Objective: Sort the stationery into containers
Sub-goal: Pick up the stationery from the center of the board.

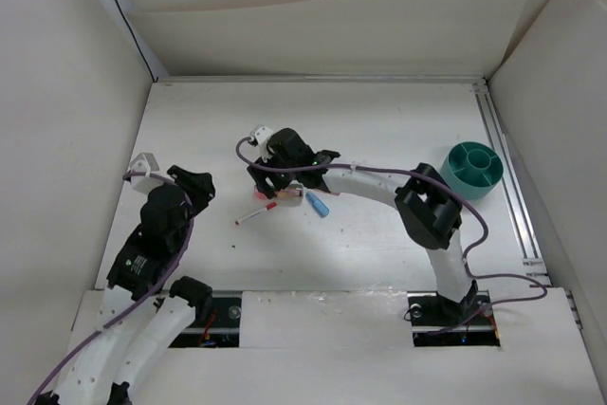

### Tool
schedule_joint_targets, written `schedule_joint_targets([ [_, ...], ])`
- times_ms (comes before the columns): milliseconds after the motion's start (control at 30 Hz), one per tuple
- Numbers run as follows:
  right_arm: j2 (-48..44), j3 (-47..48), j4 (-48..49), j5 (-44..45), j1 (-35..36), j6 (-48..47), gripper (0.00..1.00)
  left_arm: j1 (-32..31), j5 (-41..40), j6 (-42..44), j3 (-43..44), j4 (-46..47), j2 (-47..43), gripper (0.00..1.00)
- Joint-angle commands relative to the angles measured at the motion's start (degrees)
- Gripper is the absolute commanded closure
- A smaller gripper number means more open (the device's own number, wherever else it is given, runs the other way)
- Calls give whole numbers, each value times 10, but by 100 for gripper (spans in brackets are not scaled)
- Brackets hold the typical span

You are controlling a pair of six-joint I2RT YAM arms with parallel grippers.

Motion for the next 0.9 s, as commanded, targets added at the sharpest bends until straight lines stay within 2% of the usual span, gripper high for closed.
schedule_joint_targets([
  [0,21,71,-22,-30,1,-21,23,1,-30,-7,38,-17,-40,66],
  [33,44,82,-33,-36,1,-28,23,1,-30,-2,47,-17,-46,56],
  [67,54,92,-49,-36,1,-34,23,1,-20,7,53,-17,-46,32],
  [133,71,115,-66,-36,1,-35,23,1,-7,15,78,-34,-41,19],
  [233,83,129,-78,-30,1,-41,22,1,5,20,101,-59,-10,11],
  [300,95,139,-97,-24,1,-46,24,1,10,20,109,-68,-4,11],
  [367,101,150,-112,-18,6,-51,26,1,10,20,109,-62,-11,17],
  [533,107,151,-137,26,18,-70,29,1,16,20,123,-56,-19,19],
  [633,107,156,-145,34,25,-75,34,1,16,20,130,-62,-14,19],
  [867,112,167,-176,47,37,-85,31,1,16,25,135,-62,-14,19],
])
